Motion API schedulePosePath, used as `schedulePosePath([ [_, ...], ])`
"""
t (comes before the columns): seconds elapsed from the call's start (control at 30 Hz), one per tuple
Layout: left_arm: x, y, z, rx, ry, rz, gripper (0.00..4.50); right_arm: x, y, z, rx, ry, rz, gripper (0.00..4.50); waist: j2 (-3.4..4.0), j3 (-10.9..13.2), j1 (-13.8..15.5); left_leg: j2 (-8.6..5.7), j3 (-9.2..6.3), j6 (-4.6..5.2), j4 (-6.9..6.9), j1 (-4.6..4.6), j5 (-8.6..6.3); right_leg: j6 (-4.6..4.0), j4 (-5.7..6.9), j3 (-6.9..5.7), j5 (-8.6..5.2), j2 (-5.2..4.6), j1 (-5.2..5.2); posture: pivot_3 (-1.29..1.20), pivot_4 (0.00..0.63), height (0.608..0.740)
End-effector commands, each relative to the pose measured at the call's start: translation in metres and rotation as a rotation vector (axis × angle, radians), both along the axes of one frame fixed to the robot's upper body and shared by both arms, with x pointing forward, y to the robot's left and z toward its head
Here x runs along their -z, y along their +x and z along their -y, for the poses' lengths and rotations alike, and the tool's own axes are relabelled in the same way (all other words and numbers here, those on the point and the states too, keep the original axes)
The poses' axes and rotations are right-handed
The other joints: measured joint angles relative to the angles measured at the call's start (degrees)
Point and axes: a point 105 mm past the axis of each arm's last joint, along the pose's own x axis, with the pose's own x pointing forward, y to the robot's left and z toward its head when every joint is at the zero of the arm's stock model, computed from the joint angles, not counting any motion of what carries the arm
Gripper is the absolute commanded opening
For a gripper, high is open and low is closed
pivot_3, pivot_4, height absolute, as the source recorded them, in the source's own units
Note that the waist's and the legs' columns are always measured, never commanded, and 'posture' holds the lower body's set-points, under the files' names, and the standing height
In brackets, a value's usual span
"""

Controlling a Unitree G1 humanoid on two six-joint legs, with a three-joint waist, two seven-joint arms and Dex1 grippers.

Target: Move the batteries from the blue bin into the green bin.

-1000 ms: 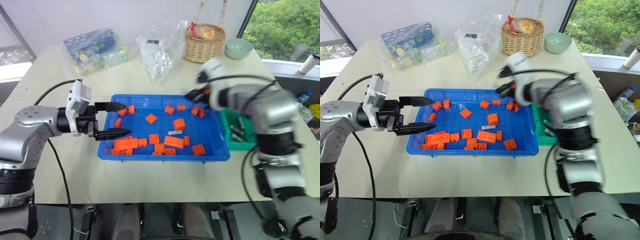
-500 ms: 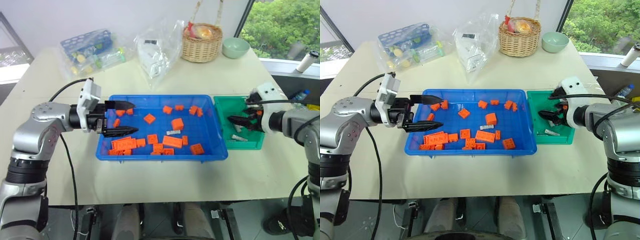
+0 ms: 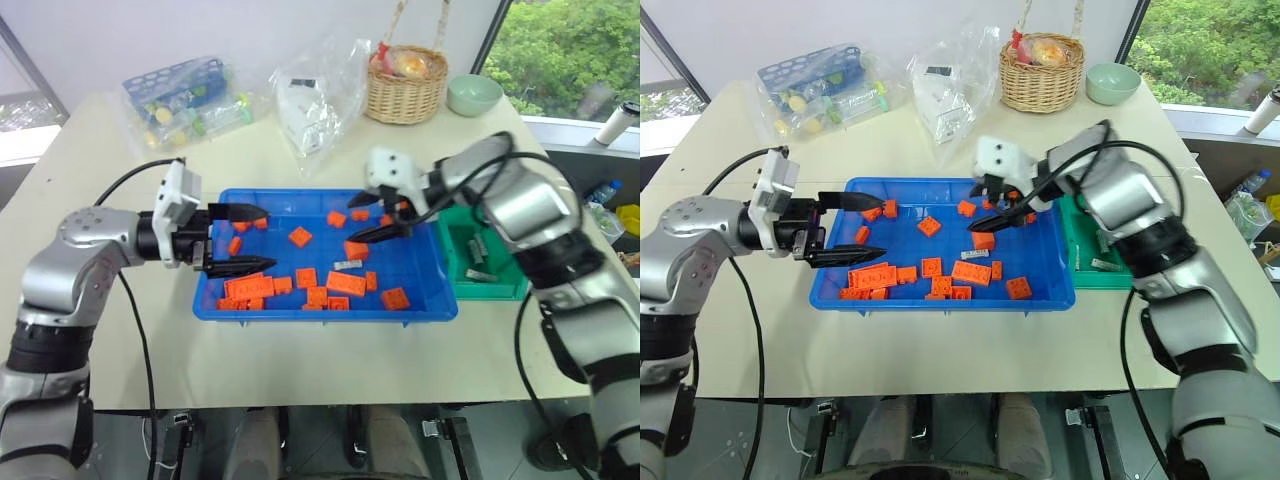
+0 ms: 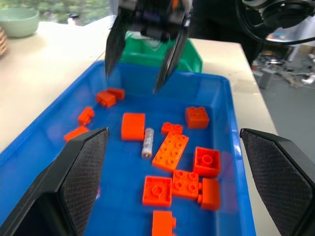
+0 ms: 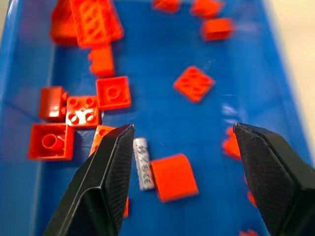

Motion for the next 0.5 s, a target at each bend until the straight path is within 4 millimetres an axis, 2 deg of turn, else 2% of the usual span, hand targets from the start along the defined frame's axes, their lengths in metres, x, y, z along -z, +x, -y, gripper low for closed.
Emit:
schedulePosePath([
  [0.03, -0.016, -0.008, -0.004, -0.024, -0.010, 0.062, 4.50, 0.005, 0.010, 0.000, -0.056, -0.074, 0.045, 3.28, -0.01, 0.00, 0.08, 0.00, -0.01, 0.00, 0.01, -0.02, 0.00, 0.00, 0.01, -0.01, 0.00, 0.00, 0.00, 0.00, 0.150, 0.736],
  [0.5, -0.020, -0.013, -0.012, -0.085, -0.010, 0.064, 4.50, 0.045, 0.013, 0.002, -0.137, -0.152, -0.009, 3.28, -0.01, 0.00, -0.13, 0.01, 0.01, -0.02, 0.00, 0.06, 0.01, 0.00, 0.10, -0.01, 0.00, -0.01, 0.01, 0.00, 0.150, 0.736],
])
